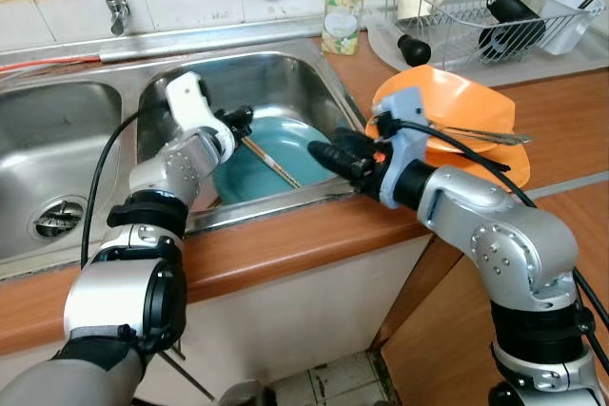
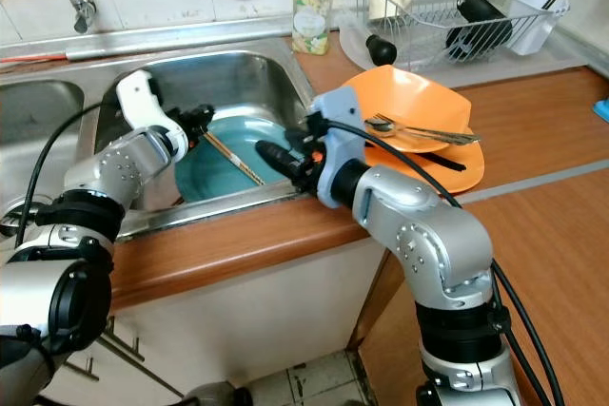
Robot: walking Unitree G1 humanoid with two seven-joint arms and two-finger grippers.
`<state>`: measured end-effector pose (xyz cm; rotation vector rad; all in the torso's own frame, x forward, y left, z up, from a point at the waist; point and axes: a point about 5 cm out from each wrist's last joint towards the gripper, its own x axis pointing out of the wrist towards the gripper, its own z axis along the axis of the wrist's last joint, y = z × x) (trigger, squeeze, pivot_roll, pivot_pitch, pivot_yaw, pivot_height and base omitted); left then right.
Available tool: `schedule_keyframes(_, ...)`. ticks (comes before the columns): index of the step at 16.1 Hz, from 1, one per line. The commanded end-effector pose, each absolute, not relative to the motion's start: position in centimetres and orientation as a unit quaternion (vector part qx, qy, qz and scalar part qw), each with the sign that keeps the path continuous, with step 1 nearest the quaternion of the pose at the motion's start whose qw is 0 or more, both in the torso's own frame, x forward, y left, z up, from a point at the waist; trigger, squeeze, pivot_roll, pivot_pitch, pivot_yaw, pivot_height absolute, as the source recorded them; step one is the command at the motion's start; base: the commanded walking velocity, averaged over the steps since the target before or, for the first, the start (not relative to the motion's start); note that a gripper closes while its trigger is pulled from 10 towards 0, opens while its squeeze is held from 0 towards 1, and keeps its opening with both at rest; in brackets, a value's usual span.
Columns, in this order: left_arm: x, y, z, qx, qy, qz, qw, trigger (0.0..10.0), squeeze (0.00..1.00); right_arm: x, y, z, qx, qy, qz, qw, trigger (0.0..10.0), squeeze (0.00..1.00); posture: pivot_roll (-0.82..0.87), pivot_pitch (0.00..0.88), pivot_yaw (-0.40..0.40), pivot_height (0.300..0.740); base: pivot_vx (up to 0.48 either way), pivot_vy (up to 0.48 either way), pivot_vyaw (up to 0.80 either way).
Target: Kitchen organization
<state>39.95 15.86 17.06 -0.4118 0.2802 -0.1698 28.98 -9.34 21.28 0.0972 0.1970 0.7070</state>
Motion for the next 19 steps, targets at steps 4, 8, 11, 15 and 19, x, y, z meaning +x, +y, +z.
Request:
schedule_keyframes(4,39.2,15.9,20.3,-0.039,0.017,-0.160,0.986,10.0,1.00,31.0,-12.4,24.6,0.007,-0.005,0.218,0.976,10.0,1.00,-0.06,0.000,0.080,0.740,0.000,0.000,0.00)
schedule_keyframes(8,36.7,15.8,20.8,0.020,-0.030,-0.229,0.973,10.0,1.00,31.0,-15.3,25.9,0.009,-0.035,0.191,0.981,10.0,1.00,-0.06,0.000,0.071,0.740,0.000,0.000,0.00)
schedule_keyframes(11,32.4,15.1,20.1,0.051,-0.046,-0.330,0.942,10.0,0.80,30.4,-20.4,26.7,-0.020,-0.046,0.144,0.988,10.0,0.77,-0.06,0.000,0.067,0.740,0.000,0.000,0.00)
schedule_keyframes(15,29.6,14.6,18.7,0.025,-0.030,-0.372,0.927,10.0,0.51,30.0,-26.1,25.5,-0.050,-0.010,0.056,0.997,10.0,0.00,-0.06,0.000,0.062,0.740,0.000,0.000,0.00)
schedule_keyframes(19,27.9,13.3,18.0,0.016,-0.013,-0.410,0.912,10.0,0.38,29.7,-30.4,23.7,-0.061,0.042,-0.050,0.996,10.0,0.00,-0.06,0.000,0.065,0.740,0.000,0.000,0.00)
